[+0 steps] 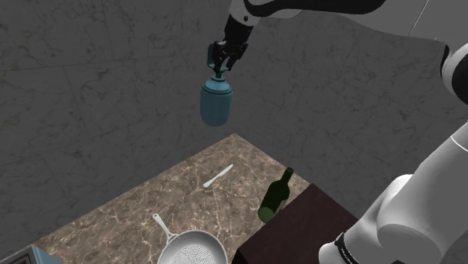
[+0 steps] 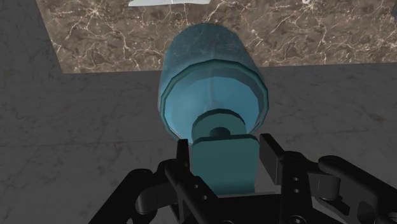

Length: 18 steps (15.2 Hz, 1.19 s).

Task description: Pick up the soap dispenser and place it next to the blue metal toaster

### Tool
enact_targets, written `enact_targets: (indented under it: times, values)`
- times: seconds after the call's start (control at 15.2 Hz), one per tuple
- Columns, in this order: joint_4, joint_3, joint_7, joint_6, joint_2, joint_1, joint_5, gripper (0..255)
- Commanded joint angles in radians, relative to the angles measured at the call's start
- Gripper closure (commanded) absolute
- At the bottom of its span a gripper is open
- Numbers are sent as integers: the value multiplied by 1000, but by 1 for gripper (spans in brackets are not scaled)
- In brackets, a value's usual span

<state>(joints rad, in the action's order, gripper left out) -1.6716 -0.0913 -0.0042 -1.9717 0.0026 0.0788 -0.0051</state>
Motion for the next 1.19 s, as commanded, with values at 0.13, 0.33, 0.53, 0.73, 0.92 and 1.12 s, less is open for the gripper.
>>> enact_targets:
  times: [0.13, 0.33, 0.53, 0.73, 0.92, 1.12]
  values:
    - [-50, -45, 96, -9, -41, 44, -23, 255]
    - [-69, -81, 169, -8, -58, 75, -40, 255]
    - [-76, -119, 244, -3, -67, 107, -58, 255]
    - [-73, -159, 319, 5, -66, 138, -77, 255]
    - [-59, -198, 396, 17, -56, 171, -99, 255]
    - [-33, -239, 474, 32, -36, 204, -124, 255]
